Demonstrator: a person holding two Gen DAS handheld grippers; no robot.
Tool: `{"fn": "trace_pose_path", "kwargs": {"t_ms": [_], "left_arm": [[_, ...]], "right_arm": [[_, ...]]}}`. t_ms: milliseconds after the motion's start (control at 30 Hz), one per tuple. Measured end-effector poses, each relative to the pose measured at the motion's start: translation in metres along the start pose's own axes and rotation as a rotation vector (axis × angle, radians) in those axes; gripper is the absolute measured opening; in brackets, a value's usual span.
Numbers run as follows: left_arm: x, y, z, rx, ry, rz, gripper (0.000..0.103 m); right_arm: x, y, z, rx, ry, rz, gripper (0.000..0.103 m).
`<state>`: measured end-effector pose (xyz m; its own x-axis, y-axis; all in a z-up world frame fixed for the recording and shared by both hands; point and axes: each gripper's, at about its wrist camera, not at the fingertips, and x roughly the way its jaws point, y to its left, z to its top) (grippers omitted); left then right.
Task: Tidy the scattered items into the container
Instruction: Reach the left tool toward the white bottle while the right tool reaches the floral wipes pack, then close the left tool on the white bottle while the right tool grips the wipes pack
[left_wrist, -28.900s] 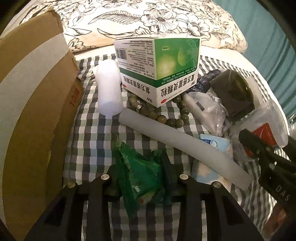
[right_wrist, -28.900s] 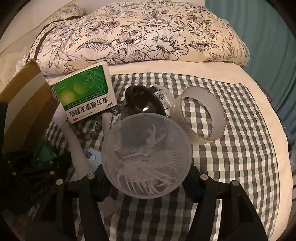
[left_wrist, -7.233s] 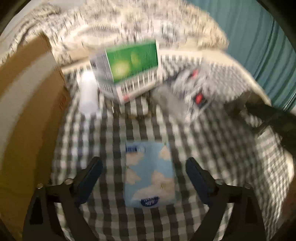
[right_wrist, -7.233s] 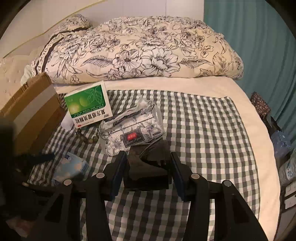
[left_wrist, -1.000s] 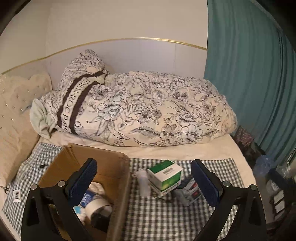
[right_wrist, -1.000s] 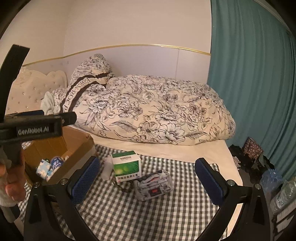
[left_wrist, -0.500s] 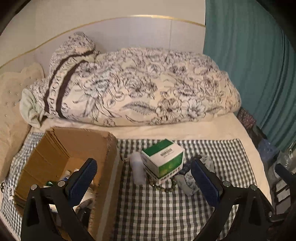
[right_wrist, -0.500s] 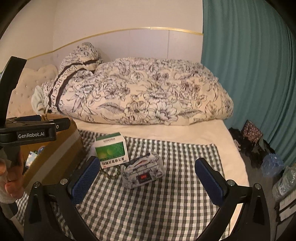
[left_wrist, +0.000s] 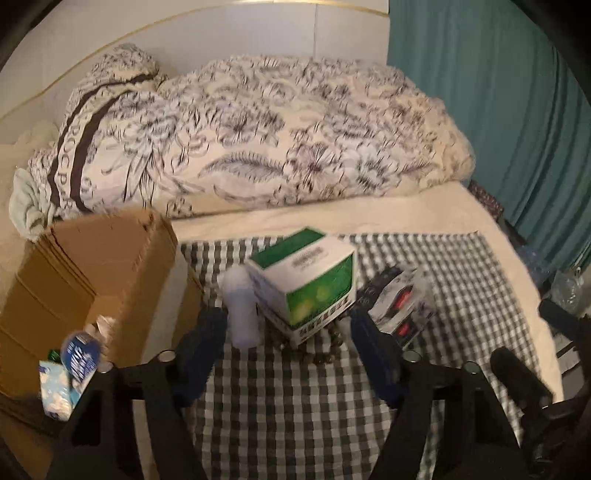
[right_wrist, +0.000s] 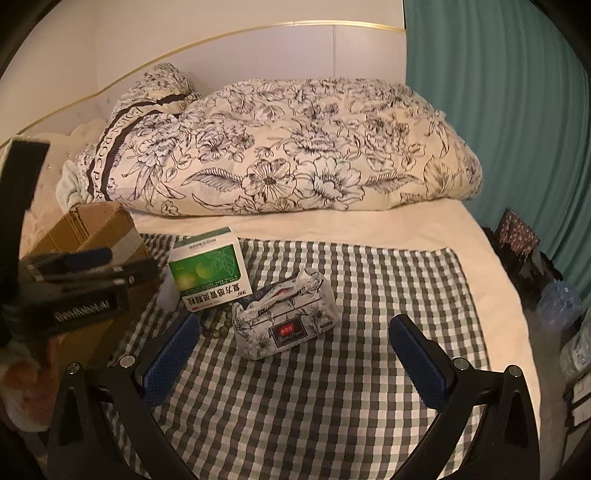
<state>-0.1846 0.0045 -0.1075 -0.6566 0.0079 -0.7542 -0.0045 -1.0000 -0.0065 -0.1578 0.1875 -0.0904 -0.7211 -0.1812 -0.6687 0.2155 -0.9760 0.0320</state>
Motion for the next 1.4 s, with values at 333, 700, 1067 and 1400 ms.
{"fn": "trace_pose_path", "kwargs": {"t_ms": [333, 700, 1067, 1400], "left_arm": [[0.058, 0.035, -0.021, -0.137, 0.108, 0.065, 0.050], [0.109, 0.037, -0.029, -0.120, 0.179, 0.092, 0.047], [0.140, 0.042, -0.024, -0.117, 0.190, 0.097, 0.050], [0.148, 0.042, -0.024, -0.111, 0.155, 0.085, 0.033]], "right_arm": [[0.036, 0.000, -0.014, 0.008, 0.058, 0.043, 0.103], [0.076, 0.005, -0.017, -0.010, 0.101, 0.067, 0.103], [0.115, 0.003, -0.012, -0.006, 0.119, 0.046, 0.103], [0.148, 0.014, -0.011, -0.030, 0.151, 0.000, 0.103]]}}
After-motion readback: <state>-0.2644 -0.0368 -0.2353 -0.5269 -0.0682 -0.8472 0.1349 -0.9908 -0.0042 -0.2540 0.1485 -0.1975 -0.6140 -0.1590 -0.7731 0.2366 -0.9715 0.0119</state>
